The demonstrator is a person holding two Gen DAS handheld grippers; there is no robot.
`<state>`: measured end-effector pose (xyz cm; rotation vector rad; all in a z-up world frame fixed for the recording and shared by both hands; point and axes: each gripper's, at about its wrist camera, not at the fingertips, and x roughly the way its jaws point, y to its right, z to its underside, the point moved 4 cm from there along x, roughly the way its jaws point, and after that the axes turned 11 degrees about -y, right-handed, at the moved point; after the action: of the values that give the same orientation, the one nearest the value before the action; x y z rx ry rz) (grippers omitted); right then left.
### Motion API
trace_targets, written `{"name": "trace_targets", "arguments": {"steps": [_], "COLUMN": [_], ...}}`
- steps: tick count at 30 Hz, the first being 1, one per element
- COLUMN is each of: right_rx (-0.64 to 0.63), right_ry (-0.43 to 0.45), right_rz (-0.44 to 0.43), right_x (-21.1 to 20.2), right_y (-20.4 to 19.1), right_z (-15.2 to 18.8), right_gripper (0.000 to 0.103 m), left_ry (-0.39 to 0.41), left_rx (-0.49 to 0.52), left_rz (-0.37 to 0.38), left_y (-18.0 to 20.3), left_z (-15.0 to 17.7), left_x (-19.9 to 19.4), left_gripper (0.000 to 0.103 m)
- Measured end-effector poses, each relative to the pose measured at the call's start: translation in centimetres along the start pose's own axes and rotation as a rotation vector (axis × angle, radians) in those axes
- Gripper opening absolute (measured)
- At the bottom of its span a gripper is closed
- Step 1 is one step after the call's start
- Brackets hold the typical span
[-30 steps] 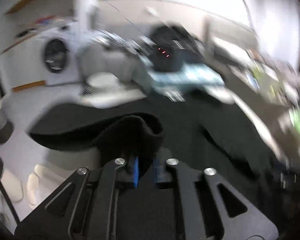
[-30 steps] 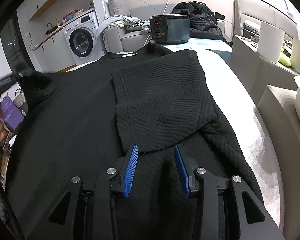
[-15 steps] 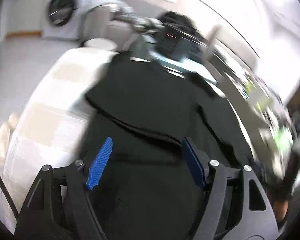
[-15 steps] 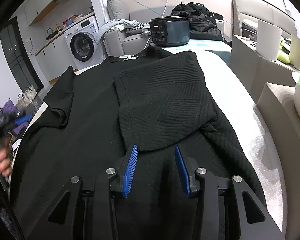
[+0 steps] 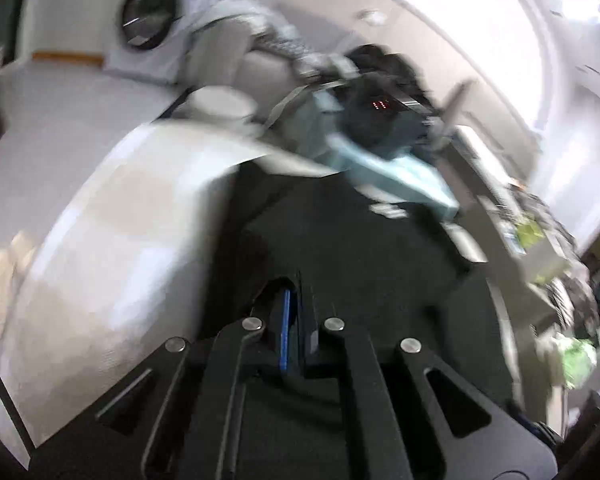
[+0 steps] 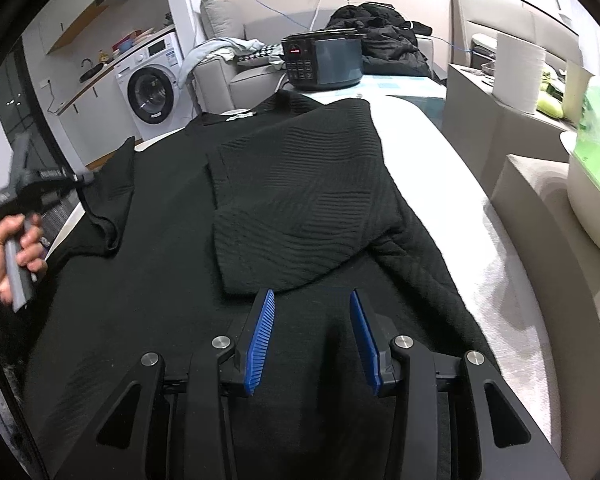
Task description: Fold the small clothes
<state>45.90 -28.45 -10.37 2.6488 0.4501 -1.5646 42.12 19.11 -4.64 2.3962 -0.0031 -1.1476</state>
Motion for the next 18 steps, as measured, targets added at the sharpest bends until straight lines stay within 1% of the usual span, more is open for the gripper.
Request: {"name": "trace_targets", "arguments": {"steps": [1, 2, 3, 4, 5, 6, 7, 8, 9, 11, 12, 14, 15, 17, 18], "right_rx": [0.002, 0.004, 0.007, 0.008, 0.009, 0.011, 0.014, 0.015, 0.015, 0.008, 0.005, 0.002, 0.005, 0.013, 0.016], "right_ry": [0.0, -0.001, -0.001, 0.001, 0.004, 0.006, 0.009, 0.011, 0.012, 0.018, 0.019, 0.017, 0.015, 0.005, 0.005], "right_rz": [0.005, 0.012, 0.018, 0.019, 0.02, 0.022, 0.022, 0.022, 0.022, 0.016, 0.012, 0.0, -0.009, -0.024, -0.027], "right_x": [-0.1, -0.2, -0.3, -0.4, -0.6, -0.8, -0.9, -1.0, -1.1, -1.3, -1.2, -0.9, -0.7, 0.0, 0.1], "right_y": [0.2, 0.4, 0.5, 0.5, 0.5, 0.4, 0.4, 0.3, 0.2, -0.1, -0.2, -0.3, -0.3, -0.6, -0.7], "right_z": [0.0, 0.0, -0.1, -0.1, -0.1, -0.1, -0.2, -0.2, -0.1, 0.1, 0.2, 0.2, 0.1, -0.1, -0.2], "right_gripper": [0.04, 0.04, 0.04, 0.04, 0.04, 0.04, 0.04, 0.04, 0.04, 0.04, 0.04, 0.04, 0.04, 0.04, 0.04], "left_ry": [0.01, 0.001, -0.022, -0.046, -0.074, -0.122, -0.149, -0.143, -0.137, -0.149, -0.156, -0.161, -0.17, -0.195, -0.202], "left_rx": [0.04, 0.085, 0.121, 0.148, 0.171, 0.205, 0.22, 0.215, 0.215, 0.219, 0.192, 0.14, 0.128, 0.084, 0.052], "left_rz": [0.038, 0.078, 0.101, 0.114, 0.13, 0.159, 0.169, 0.166, 0.161, 0.142, 0.118, 0.108, 0.089, 0.021, 0.018], "left_y": [2.4, 4.8, 6.9, 8.9, 10.5, 12.0, 12.7, 12.8, 12.7, 11.5, 10.1, 7.5, 6.1, 3.2, 1.8], "left_z": [-0.5, -1.0, -1.1, -1.0, -0.9, -0.6, -0.3, 0.1, 0.5, 1.4, 2.1, 3.3, 4.2, 5.1, 5.7], "left_x": [0.0, 0.3, 0.9, 1.6, 2.4, 3.3, 3.8, 3.7, 3.4, 2.5, 1.8, 0.4, 0.3, -0.5, -0.7], "left_gripper": [0.0, 0.0, 0.002, 0.006, 0.026, 0.043, 0.068, 0.071, 0.071, 0.071, 0.071, 0.071, 0.071, 0.071, 0.071]}}
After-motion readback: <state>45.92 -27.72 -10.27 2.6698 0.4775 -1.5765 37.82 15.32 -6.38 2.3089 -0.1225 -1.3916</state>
